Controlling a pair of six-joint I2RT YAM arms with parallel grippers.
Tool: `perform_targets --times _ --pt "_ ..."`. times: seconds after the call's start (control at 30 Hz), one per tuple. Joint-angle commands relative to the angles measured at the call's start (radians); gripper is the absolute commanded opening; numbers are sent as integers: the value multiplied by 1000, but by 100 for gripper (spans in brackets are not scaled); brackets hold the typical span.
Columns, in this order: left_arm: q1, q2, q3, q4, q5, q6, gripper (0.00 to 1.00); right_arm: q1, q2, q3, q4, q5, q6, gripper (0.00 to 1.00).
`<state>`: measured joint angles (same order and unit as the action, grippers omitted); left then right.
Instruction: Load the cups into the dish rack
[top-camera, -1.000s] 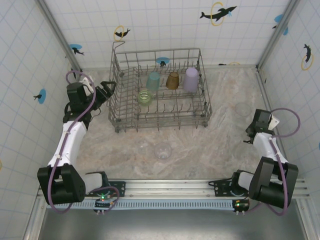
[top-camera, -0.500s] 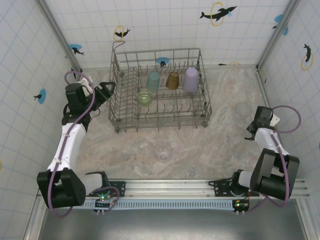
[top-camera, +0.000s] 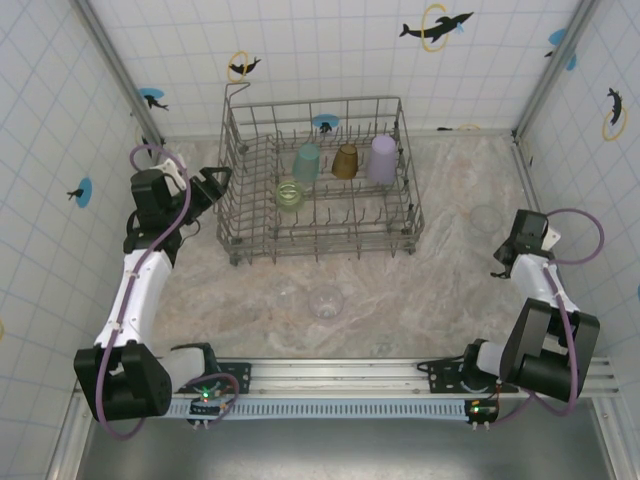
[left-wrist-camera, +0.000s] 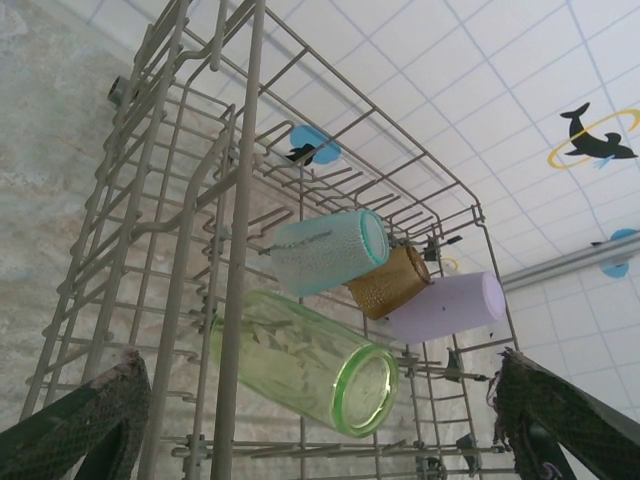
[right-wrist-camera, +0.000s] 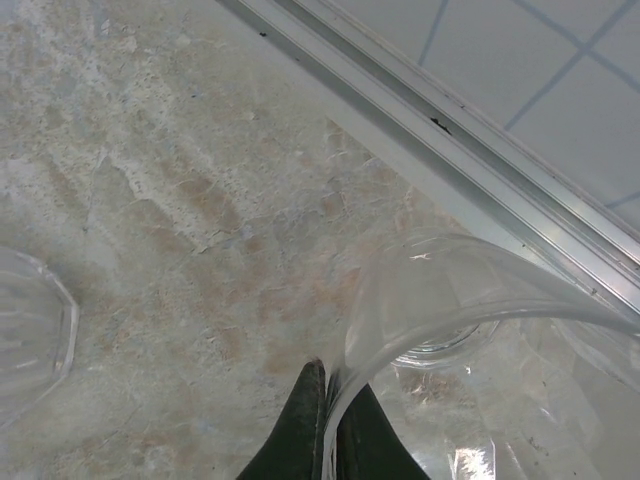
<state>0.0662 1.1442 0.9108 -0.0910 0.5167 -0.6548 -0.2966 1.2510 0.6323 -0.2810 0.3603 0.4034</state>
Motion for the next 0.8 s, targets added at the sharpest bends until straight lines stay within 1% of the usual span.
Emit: perform_targets --times 0.0,0.17,0.33,0.47,0.63,0.77 --pt "-6 -24 -3 -15 17 15 93 -4 -54 58 -17 -22 -3 0" --pt "-6 -35 -1 -37 15 19 95 16 -119 107 -13 -104 -22 0" --pt "-6 -52 -14 -50 0 27 97 100 -170 195 -21 -104 -27 0" --pt "-6 -48 -20 -49 17 20 97 161 -219 227 39 -185 -6 0" --pt "-6 -44 -22 -50 22 13 97 277 -259 242 139 -226 28 0" --pt "-6 -57 -42 -26 47 3 98 388 -245 251 216 -265 36 0"
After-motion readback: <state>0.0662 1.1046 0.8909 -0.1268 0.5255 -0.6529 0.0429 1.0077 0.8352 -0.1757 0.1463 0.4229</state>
